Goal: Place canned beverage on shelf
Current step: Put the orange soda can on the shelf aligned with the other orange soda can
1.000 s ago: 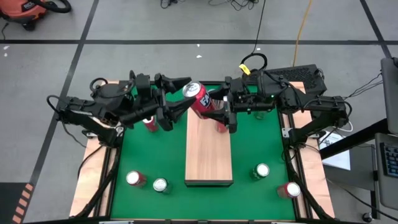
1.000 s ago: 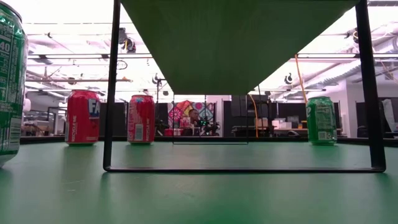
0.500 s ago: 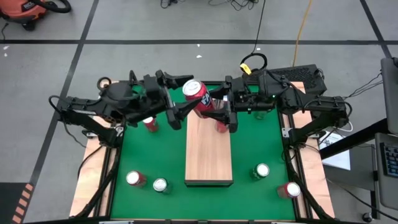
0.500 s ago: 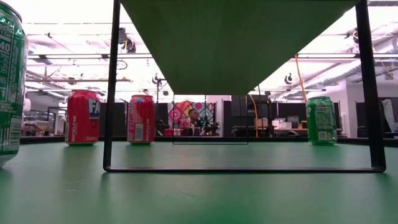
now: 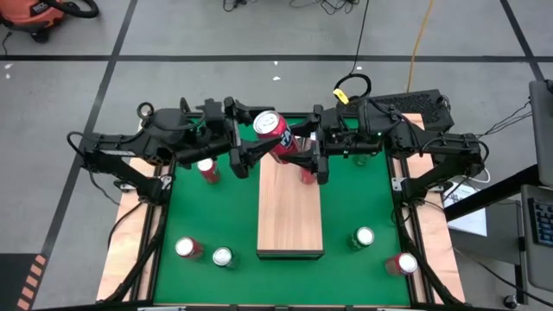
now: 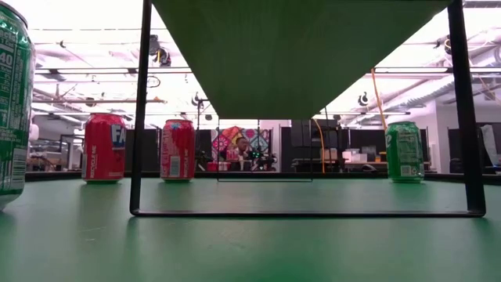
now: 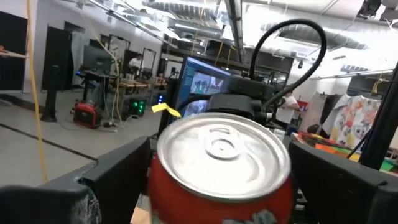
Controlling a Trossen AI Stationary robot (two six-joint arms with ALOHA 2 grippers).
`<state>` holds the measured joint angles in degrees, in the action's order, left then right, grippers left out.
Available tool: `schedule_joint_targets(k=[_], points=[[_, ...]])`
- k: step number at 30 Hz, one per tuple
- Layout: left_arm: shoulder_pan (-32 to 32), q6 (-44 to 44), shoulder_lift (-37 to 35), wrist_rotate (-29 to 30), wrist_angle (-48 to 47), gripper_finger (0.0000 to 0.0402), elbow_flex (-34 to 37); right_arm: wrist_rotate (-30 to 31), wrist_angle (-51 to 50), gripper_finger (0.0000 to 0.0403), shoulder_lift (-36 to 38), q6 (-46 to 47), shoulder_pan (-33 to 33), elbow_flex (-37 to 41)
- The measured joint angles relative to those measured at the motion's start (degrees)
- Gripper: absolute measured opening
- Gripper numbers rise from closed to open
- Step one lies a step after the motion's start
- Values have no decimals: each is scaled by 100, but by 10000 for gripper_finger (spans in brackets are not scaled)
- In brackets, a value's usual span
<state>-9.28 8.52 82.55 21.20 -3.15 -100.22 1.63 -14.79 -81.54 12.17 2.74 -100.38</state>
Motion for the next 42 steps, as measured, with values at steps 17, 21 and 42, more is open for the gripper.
schedule_joint_targets(k=[17,21,42], points=[[68,-39,71,-20,-368,312,2,156,-39,290,0,-124,0,0],[68,-49,71,-17,-368,293,2,162,-49,290,0,-127,0,0],[68,-8,69,-199,-953,291,13,351,-1757,363,140,782,2,-17]])
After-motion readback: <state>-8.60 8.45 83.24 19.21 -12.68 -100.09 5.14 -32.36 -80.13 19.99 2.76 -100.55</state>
